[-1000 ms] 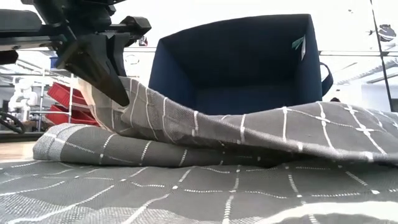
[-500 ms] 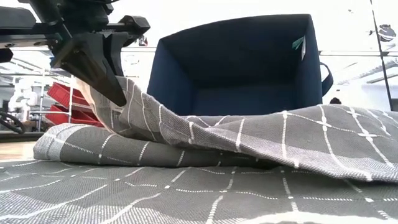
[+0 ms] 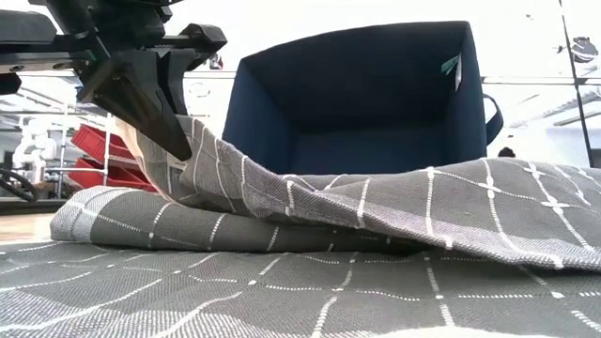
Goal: Fold towel
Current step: Fold the gray towel
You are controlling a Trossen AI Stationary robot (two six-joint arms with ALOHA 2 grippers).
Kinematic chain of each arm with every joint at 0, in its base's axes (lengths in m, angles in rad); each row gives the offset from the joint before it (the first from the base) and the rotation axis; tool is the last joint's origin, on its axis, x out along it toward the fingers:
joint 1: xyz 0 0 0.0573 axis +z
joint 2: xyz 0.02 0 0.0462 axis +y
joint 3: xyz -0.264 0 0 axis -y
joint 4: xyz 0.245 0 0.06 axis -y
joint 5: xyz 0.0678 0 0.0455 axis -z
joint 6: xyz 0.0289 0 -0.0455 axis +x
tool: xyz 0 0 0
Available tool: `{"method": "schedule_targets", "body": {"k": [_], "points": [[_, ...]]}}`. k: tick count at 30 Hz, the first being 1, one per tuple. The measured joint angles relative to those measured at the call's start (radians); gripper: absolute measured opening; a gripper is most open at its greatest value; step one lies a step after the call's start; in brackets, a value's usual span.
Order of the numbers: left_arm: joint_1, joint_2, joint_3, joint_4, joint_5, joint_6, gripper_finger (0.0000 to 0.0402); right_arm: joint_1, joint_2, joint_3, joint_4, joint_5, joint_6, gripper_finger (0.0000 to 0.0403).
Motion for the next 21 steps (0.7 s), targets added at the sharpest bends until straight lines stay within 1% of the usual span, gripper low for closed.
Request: {"method": "schedule_targets", "body": {"k": [2,7,14,19,21], "points": [[0.000,0.000,0.000,0.000,0.000,0.000,0.0001,0.000,0.003,0.000,0.001,0.000,-0.011,0.0005],[0.000,0.000,0.000,0.000,-0.001,0.003,0.0001,0.000,0.009,0.000,0.000,-0.018,-0.015,0.0002],[-0.018,-0.001,0.000,-0.001,-0.054,0.026,0.0001,0.017,-0.015,0.000,0.010,-0.022,0.012,0.0001],[-0.057,-0.030,0.000,-0.001,-0.059,0.027,0.0001,0.076,-0.072,0.000,0.136,-0.030,0.037,0.0000],[-0.070,-0.048,0.000,0.000,-0.059,0.027,0.0001,0.092,-0.084,0.001,0.185,-0.051,0.066,0.0000]]}}
